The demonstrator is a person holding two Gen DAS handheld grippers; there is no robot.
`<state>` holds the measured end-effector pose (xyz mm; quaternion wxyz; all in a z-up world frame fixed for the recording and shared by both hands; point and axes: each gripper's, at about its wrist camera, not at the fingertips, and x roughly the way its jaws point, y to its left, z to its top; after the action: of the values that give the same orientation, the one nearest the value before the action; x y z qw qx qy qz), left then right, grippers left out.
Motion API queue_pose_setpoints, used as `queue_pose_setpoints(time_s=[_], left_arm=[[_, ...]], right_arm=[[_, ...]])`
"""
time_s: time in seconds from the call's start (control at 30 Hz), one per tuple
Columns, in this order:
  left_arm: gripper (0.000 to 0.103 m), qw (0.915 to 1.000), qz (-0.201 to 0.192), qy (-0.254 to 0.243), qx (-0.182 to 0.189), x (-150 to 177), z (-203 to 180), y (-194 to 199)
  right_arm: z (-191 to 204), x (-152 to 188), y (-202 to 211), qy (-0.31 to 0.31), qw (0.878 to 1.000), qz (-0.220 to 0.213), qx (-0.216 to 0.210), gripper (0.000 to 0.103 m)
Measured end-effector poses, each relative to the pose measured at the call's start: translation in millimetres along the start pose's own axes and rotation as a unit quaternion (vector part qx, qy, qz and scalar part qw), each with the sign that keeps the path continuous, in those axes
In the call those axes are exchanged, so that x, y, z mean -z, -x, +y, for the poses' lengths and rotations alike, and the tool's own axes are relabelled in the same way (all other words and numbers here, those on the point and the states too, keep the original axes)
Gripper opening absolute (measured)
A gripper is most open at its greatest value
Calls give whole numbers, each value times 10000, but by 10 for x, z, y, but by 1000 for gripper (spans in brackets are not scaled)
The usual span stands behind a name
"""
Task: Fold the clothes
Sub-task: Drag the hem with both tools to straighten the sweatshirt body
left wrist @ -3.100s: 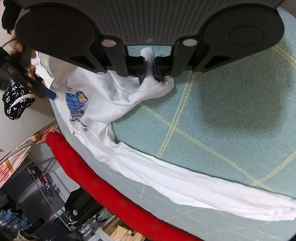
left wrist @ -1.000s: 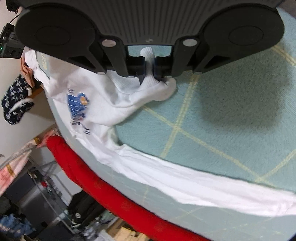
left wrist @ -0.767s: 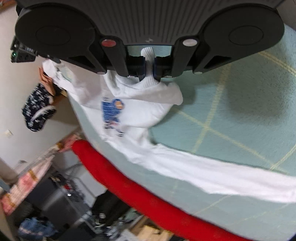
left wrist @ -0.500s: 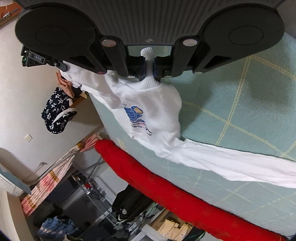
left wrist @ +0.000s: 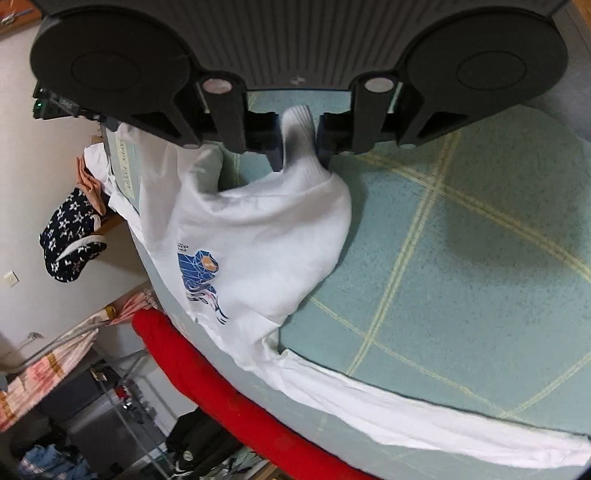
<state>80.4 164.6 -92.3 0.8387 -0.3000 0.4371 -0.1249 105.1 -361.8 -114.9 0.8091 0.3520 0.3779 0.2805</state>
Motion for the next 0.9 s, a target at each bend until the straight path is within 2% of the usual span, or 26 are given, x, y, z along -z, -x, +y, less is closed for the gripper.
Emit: queue_pose_setpoints(time_s=[0.03, 0.1, 0.17, 0.27, 0.37, 0.5, 0.6, 0.63, 0.77, 0.9], left_arm=[[20, 10000, -24, -49, -36, -2, -2, 1], [20, 10000, -3, -40, -31, -42, 0, -32], [21, 9999, 42, -125, -43, -41, -40, -77], [21, 9996, 104, -251, -84, -42, -82, -139], [21, 9993, 138, -317, -137, -45, -83, -181], [21, 9989, 97, -420, -162, -69, -81, -245], [15, 9985, 25, -519, -190, -75, -90, -273], [6, 9985, 5, -532, -121, -74, -108, -233], [5, 9981, -76, -584, 152, -67, -182, -74], [5, 9958, -265, -632, 614, -91, -332, 222]], right_arm=[[49, 23, 7, 198, 9998, -17, -42, 58], [164, 63, -12, 674, 9977, 1, -85, 64], [324, 100, -130, 1351, 9907, 162, 22, 64], [486, 193, -357, 2233, 9728, 516, 339, 64], [532, 267, -471, 2731, 9593, 610, 374, 60], [524, 170, -620, 2675, 9622, 494, 120, 49], [569, 229, -614, 2679, 9618, 541, 129, 24], [578, 247, -567, 2598, 9641, 538, 81, 22], [651, 276, -355, 2268, 9727, 457, -199, 19], [799, 188, 2, 1987, 9777, 247, -635, 17]])
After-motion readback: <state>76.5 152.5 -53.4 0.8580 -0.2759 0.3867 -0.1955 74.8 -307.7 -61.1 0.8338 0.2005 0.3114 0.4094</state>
